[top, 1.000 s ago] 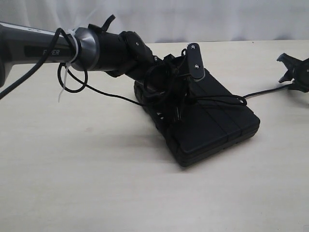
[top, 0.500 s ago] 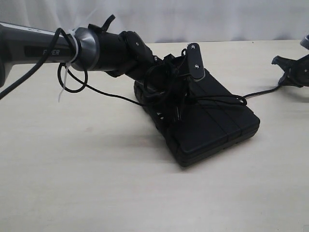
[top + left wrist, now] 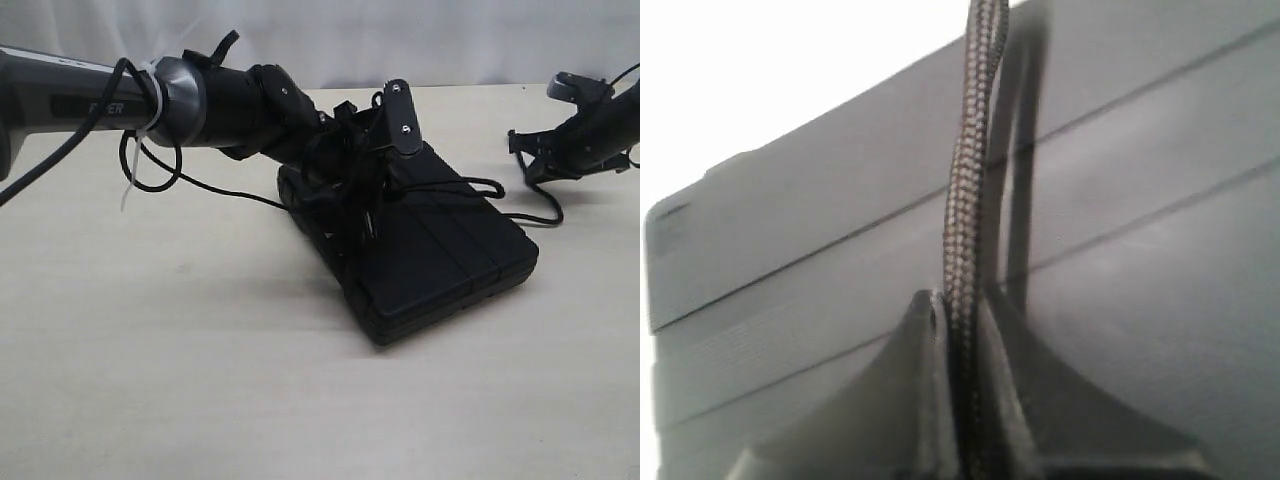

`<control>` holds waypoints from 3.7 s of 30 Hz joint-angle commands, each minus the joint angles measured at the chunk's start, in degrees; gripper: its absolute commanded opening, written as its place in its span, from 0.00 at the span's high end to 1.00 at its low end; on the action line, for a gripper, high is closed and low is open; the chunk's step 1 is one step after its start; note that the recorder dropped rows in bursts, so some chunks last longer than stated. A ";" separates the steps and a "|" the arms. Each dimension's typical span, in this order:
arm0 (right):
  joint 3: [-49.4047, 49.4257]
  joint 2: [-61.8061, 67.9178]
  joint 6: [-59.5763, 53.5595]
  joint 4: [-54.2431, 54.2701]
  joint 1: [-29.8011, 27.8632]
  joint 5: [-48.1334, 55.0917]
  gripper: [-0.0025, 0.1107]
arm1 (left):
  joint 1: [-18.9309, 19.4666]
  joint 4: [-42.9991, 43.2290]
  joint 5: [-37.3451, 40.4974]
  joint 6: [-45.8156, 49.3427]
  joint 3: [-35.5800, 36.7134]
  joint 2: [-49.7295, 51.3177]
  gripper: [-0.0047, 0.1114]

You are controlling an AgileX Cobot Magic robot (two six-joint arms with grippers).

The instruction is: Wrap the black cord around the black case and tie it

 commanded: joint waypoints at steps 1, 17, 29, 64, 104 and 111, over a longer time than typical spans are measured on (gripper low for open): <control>2.76 -3.51 -4.03 -0.72 0.88 -1.30 0.94 | -0.06 -2.44 -7.47 -4.96 0.05 -0.76 0.96; 16.41 -17.44 -19.58 2.89 2.79 -4.56 0.94 | 0.04 -5.81 -14.02 -7.70 0.05 -0.76 0.96; 26.52 -27.69 -39.17 11.18 2.79 3.34 0.94 | 0.04 -6.14 -18.63 -11.12 0.05 0.20 0.96; 26.08 -8.76 -5.96 39.15 -4.68 -6.81 0.49 | -0.28 -6.07 -17.63 -11.12 0.05 0.76 0.96; 30.19 -15.32 -55.00 54.64 -4.46 -2.70 0.94 | -0.28 -6.07 -19.14 -10.76 0.05 0.76 0.96; 26.52 -15.50 -47.29 47.42 -2.46 -16.63 0.76 | -0.28 -6.07 -19.04 -10.75 0.05 0.76 0.96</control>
